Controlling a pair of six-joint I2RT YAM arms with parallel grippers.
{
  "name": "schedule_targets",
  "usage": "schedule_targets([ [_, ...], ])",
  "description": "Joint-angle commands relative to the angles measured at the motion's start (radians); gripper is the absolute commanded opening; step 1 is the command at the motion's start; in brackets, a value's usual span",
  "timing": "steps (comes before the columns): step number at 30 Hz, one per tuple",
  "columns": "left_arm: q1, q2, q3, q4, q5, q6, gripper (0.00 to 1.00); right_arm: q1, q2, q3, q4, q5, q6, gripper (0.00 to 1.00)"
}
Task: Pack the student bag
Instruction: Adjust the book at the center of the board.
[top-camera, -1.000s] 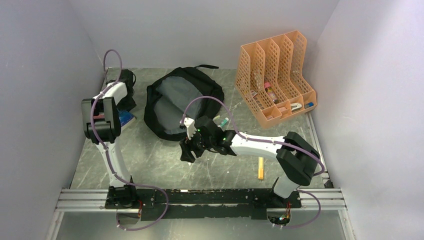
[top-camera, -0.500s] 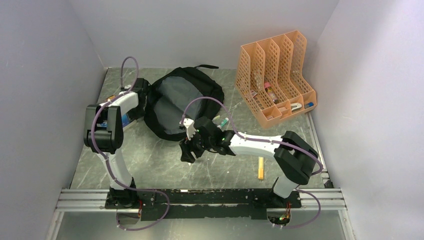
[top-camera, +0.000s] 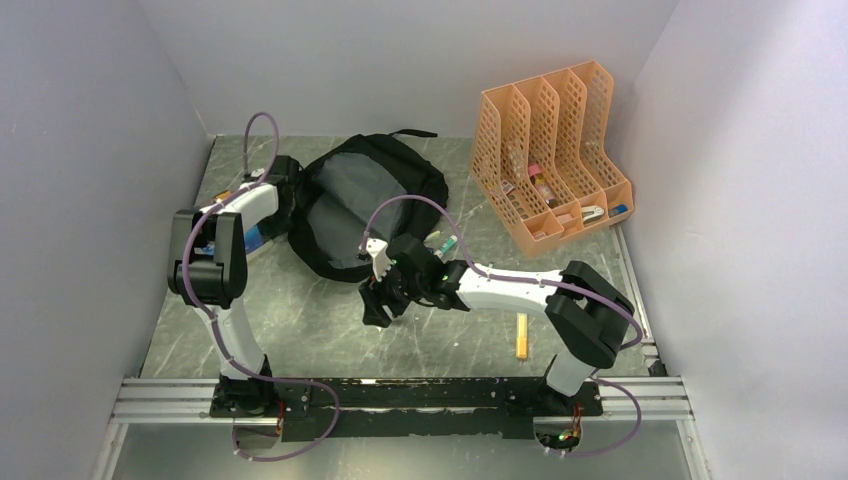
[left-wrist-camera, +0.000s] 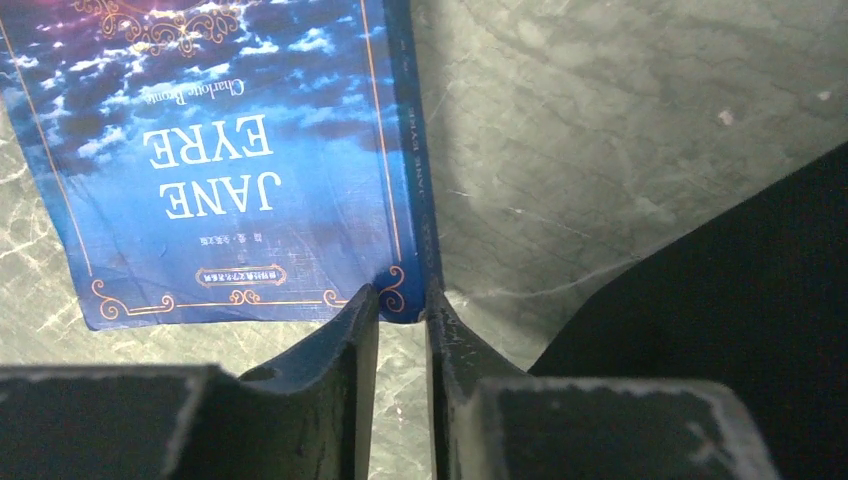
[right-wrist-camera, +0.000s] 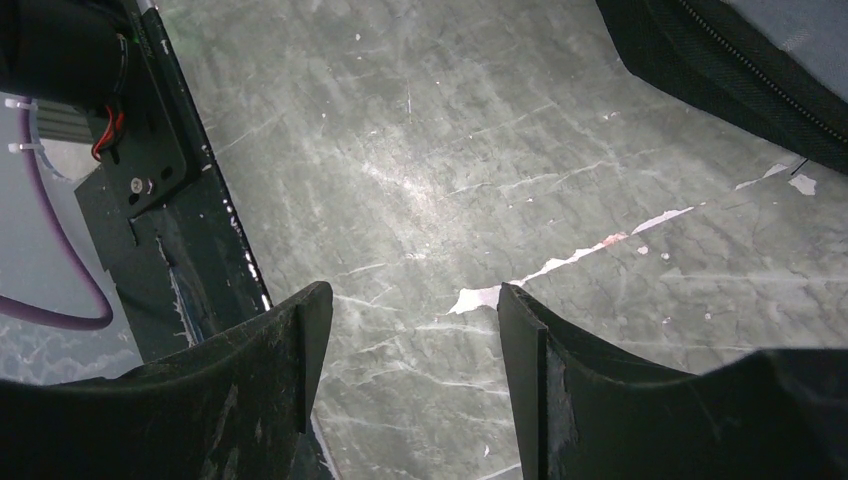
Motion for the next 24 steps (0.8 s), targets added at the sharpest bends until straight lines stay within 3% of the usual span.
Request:
schedule_targets([
  [1, -0.013, 0.048, -0.047, -0.02, 0.149, -0.022, 0.18, -0.003, 0.007, 0.028, -0.008, 0.013, -0.007, 0.65],
  [4, -0.013, 0.047, -0.056, -0.018, 0.158, -0.024, 0.06, -0.003, 0.009, 0.028, -0.006, 0.009, -0.006, 0.66],
  [13, -0.023, 0.038, -0.07, -0.013, 0.169, -0.029, 0.05, -0.005, 0.014, 0.029, -0.007, 0.01, -0.006, 0.66],
  [24, -0.142, 0.029, -0.105, 0.009, 0.225, -0.074, 0.05, -0.005, 0.026, 0.035, -0.012, 0.006, -0.005, 0.66],
])
